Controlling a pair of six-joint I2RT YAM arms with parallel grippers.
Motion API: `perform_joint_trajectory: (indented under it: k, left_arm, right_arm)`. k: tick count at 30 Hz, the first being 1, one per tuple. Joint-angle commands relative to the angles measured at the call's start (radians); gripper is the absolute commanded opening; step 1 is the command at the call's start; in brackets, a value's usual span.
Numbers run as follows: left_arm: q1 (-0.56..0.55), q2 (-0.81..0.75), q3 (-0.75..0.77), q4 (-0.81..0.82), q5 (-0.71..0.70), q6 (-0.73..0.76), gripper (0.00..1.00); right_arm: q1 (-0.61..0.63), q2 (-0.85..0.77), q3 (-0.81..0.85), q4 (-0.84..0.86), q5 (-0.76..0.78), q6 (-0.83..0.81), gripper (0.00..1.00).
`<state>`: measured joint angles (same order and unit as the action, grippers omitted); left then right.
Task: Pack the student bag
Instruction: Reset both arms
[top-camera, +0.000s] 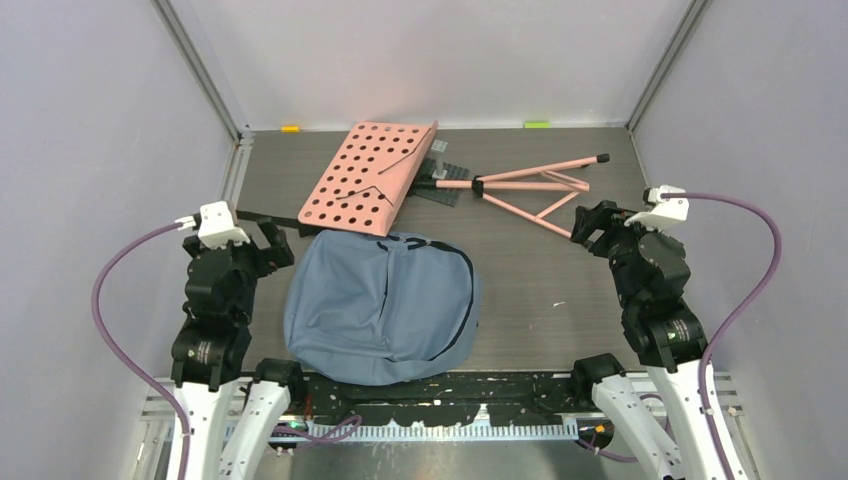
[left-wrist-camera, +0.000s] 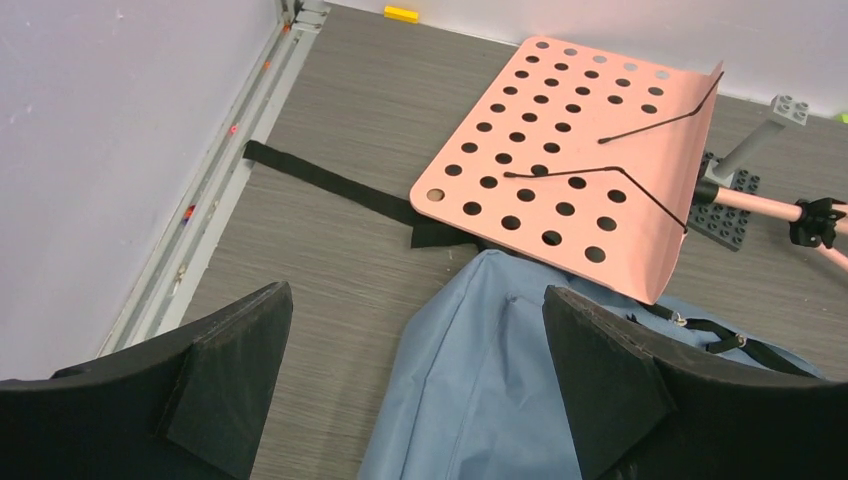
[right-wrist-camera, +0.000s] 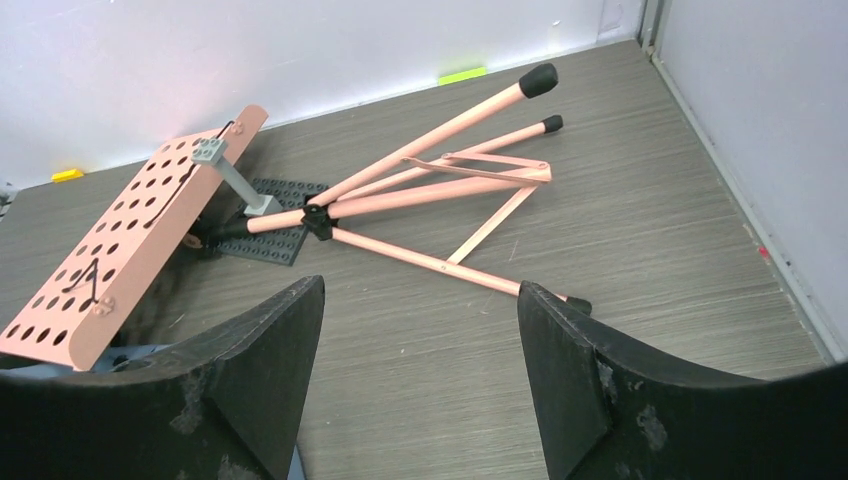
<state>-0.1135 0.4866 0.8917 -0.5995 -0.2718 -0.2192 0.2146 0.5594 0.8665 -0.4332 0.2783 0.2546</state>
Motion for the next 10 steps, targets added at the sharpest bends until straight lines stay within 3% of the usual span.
perform_joint_trajectory:
  k: [1, 10]
  left_arm:
    - [0.004, 0.01, 0.004, 0.033, -0.021, 0.01, 1.0]
    - [0.003, 0.028, 0.003, 0.028, -0.026, 0.012, 1.0]
  right_arm:
    - [0.0, -0.015, -0.007, 0.071, 0.045, -0.036, 0.77]
    - [0.0, -0.016, 0.006, 0.055, 0.039, -0.038, 0.77]
